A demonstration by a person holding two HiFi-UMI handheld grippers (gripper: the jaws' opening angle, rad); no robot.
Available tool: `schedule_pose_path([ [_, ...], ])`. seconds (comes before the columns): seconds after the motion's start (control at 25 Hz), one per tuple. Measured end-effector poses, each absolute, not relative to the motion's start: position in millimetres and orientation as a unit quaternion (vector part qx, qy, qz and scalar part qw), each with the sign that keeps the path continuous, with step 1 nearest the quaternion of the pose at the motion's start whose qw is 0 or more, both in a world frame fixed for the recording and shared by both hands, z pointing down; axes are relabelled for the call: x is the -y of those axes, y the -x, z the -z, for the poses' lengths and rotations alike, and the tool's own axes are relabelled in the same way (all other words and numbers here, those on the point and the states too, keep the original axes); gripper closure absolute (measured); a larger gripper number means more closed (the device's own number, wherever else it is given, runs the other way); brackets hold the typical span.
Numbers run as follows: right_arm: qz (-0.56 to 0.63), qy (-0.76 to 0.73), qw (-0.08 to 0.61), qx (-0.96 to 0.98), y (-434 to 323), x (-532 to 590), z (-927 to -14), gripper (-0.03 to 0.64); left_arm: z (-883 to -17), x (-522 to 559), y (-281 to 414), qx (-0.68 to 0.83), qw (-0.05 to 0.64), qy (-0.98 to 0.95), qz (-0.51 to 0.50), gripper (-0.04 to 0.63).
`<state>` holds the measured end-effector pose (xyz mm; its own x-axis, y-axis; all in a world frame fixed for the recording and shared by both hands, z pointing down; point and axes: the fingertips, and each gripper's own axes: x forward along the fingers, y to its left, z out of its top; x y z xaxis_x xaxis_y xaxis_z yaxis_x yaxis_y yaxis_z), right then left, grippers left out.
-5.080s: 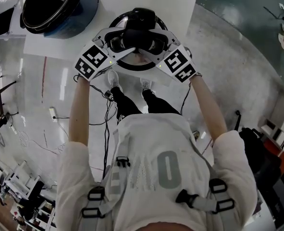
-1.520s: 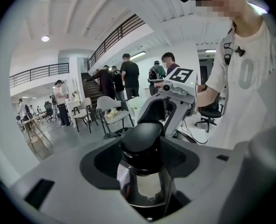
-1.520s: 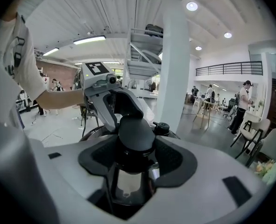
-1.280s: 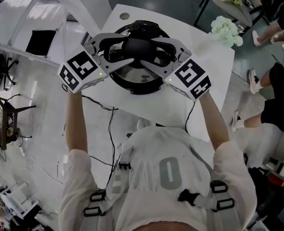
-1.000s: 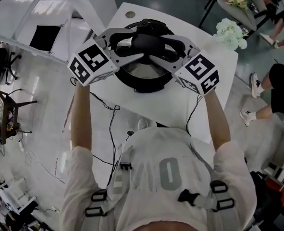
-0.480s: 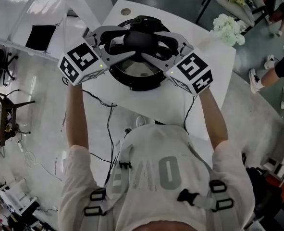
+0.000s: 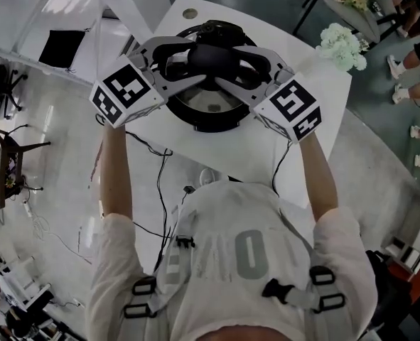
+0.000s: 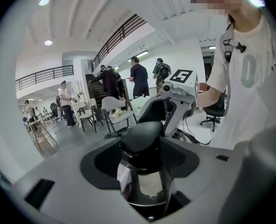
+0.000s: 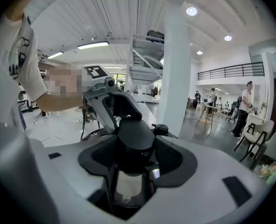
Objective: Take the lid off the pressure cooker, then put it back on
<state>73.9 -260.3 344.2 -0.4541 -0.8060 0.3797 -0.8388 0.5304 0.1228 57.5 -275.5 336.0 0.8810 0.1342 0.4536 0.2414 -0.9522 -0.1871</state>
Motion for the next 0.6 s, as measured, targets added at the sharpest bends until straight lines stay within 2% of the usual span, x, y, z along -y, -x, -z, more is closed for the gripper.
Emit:
schedule_pose_path([
  [0.6, -0.033, -0.485, 0.206, 0.850, -72.3, 266.7, -341.7, 0.360, -335.5, 283.5, -53.9, 0.083, 0.100, 0.970, 0.205, 0.341],
])
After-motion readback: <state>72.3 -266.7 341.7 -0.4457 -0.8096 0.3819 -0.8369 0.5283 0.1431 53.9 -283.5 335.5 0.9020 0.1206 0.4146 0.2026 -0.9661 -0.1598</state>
